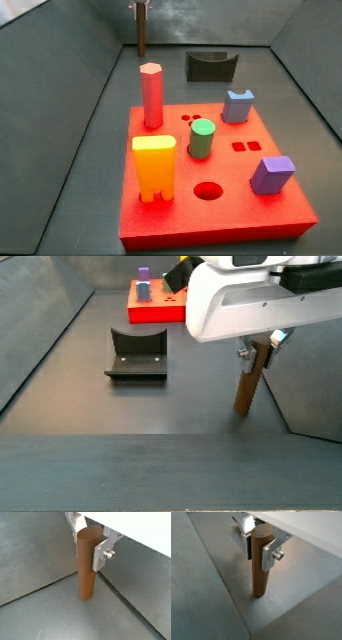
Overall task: Pick up the oval object. Move up. Move to above the board. Insert the oval object.
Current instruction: Pick up the oval object.
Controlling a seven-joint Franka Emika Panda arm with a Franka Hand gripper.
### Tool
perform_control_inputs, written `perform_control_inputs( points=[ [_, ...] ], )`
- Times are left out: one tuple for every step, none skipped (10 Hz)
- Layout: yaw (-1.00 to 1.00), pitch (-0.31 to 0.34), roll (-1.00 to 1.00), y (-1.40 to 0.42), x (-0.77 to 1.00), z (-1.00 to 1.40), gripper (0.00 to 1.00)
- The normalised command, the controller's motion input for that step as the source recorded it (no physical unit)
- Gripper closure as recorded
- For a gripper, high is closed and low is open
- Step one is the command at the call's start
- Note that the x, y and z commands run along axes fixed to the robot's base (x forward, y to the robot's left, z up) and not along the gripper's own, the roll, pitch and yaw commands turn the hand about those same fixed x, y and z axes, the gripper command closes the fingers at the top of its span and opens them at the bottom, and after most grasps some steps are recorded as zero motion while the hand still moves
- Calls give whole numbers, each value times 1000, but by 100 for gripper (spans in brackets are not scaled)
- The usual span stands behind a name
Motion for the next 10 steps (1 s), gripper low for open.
perform_control_inputs(
  points=[
    [0,0,0,0,0,0,100],
    [0,0,0,0,0,0,100],
    [0,0,0,0,0,0,100],
    [0,0,0,0,0,0,100],
    [0,0,0,0,0,0,100],
    [0,0,0,0,0,0,100],
    [0,0,0,0,0,0,100],
    [0,0,0,0,0,0,100],
    [0,0,0,0,0,0,100],
    [0,0,0,0,0,0,100]
  ],
)
